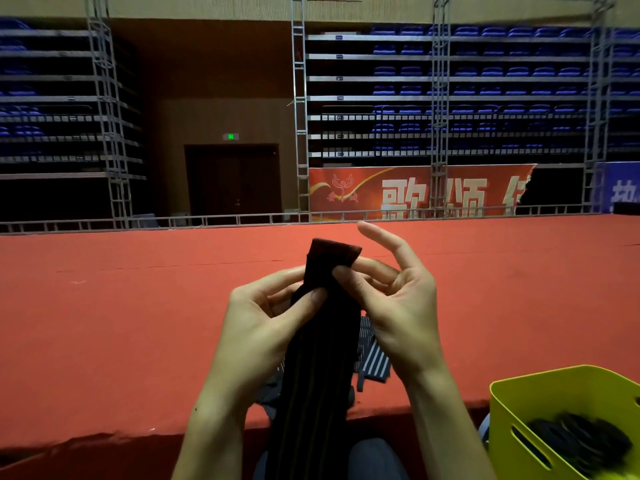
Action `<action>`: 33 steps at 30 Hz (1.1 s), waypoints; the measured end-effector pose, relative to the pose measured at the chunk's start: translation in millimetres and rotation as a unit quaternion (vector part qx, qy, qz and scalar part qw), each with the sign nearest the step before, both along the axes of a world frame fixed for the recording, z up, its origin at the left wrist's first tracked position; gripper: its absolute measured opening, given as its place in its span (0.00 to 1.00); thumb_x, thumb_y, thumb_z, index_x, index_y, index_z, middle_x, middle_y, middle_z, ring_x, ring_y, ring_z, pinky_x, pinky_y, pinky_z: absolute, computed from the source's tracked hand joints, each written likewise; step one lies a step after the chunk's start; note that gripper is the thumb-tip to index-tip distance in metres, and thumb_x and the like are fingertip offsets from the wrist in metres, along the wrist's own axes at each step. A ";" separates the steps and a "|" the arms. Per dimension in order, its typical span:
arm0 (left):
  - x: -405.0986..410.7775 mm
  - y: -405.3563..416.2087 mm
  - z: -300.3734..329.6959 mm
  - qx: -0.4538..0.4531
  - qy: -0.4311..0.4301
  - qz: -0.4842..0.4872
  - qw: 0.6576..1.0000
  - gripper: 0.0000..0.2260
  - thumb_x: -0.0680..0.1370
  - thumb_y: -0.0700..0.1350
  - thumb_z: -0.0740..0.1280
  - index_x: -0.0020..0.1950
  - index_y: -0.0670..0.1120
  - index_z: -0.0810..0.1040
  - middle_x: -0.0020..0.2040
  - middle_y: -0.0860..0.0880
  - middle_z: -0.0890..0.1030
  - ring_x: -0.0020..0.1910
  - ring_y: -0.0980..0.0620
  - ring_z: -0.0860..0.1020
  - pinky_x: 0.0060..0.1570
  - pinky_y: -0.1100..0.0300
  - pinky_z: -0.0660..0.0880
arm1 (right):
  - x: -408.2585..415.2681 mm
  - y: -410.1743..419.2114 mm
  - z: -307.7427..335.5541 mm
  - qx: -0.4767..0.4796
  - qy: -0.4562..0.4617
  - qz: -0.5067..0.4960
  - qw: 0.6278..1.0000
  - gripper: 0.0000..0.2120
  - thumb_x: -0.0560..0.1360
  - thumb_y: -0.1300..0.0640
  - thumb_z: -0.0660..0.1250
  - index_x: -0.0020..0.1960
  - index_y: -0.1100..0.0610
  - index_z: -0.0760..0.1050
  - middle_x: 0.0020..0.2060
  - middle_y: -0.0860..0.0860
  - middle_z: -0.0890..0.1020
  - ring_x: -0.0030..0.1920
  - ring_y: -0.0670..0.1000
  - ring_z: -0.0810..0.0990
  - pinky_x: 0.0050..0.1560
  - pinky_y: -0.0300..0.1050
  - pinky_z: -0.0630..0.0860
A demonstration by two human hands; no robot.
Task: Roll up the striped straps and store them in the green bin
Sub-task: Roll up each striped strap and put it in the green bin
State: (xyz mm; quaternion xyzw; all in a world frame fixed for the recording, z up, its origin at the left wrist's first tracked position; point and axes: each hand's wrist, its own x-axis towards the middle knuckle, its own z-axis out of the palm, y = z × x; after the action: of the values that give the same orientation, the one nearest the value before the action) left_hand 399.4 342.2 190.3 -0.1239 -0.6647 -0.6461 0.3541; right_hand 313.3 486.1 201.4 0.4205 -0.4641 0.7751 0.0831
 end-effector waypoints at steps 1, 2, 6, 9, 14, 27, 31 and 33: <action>-0.6 1.2 -0.2 0.000 -0.004 0.004 1.000 0.12 0.80 0.38 0.73 0.63 0.44 0.87 0.54 0.43 0.90 0.56 0.46 0.88 0.53 0.57 0.84 | -0.7 -0.9 -0.5 -0.004 -0.001 -0.005 1.000 0.30 0.75 0.61 0.78 0.75 0.50 0.73 0.53 0.56 0.90 0.56 0.58 0.89 0.58 0.57 0.85; -2.0 2.4 -1.0 0.004 -0.005 0.014 1.000 0.10 0.81 0.40 0.73 0.62 0.44 0.87 0.53 0.43 0.90 0.56 0.45 0.89 0.53 0.56 0.85 | -1.5 -2.1 -1.5 -0.007 -0.003 -0.003 1.000 0.31 0.75 0.61 0.78 0.75 0.50 0.73 0.53 0.56 0.90 0.56 0.59 0.89 0.58 0.57 0.85; -7.4 4.8 -1.6 0.018 0.003 0.061 0.998 0.06 0.81 0.41 0.73 0.57 0.44 0.89 0.50 0.45 0.90 0.53 0.46 0.89 0.52 0.54 0.86 | -5.2 -3.8 -5.6 0.006 -0.014 0.033 0.999 0.35 0.77 0.64 0.76 0.79 0.47 0.69 0.56 0.57 0.89 0.59 0.63 0.87 0.59 0.58 0.84; -7.5 4.8 -0.6 0.016 0.006 0.057 0.998 0.09 0.79 0.37 0.74 0.58 0.45 0.88 0.52 0.47 0.90 0.55 0.50 0.89 0.51 0.60 0.84 | -8.8 -2.9 -7.0 0.023 -0.018 0.050 0.998 0.36 0.79 0.71 0.73 0.80 0.47 0.68 0.58 0.58 0.88 0.62 0.59 0.86 0.61 0.56 0.84; -6.1 6.5 0.4 0.016 0.011 0.039 0.999 0.10 0.80 0.36 0.73 0.60 0.45 0.88 0.53 0.47 0.90 0.56 0.49 0.88 0.51 0.61 0.83 | -8.8 -4.0 -6.7 0.013 -0.020 0.028 0.999 0.30 0.78 0.68 0.75 0.76 0.50 0.74 0.56 0.57 0.89 0.61 0.57 0.87 0.62 0.57 0.84; -4.9 3.4 -0.1 0.072 0.015 -0.048 0.996 0.13 0.79 0.32 0.71 0.62 0.40 0.87 0.57 0.38 0.88 0.61 0.40 0.87 0.60 0.51 0.84 | -10.4 2.5 -6.4 -0.015 0.052 -0.002 0.999 0.24 0.78 0.67 0.74 0.71 0.54 0.77 0.53 0.57 0.89 0.59 0.62 0.86 0.60 0.53 0.83; -7.1 2.7 0.2 0.084 0.022 -0.030 0.996 0.12 0.80 0.32 0.71 0.60 0.40 0.88 0.57 0.39 0.88 0.60 0.41 0.87 0.57 0.54 0.85 | -11.5 9.2 -8.9 0.016 0.074 0.009 0.997 0.23 0.81 0.70 0.69 0.74 0.55 0.75 0.56 0.56 0.89 0.62 0.58 0.86 0.63 0.52 0.83; -7.9 2.1 -0.2 0.097 0.026 -0.024 0.995 0.11 0.79 0.33 0.72 0.60 0.40 0.88 0.56 0.39 0.89 0.58 0.41 0.88 0.56 0.53 0.85 | -9.4 11.3 -10.1 0.025 0.081 0.024 0.996 0.20 0.84 0.68 0.65 0.74 0.57 0.74 0.58 0.56 0.88 0.64 0.58 0.86 0.64 0.55 0.83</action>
State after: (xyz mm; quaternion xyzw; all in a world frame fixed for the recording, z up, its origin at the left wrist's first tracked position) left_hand 391.6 344.3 190.1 -0.1216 -0.5863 -0.7127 0.3655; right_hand 303.9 497.4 191.3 0.4949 -0.4648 0.7285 0.0915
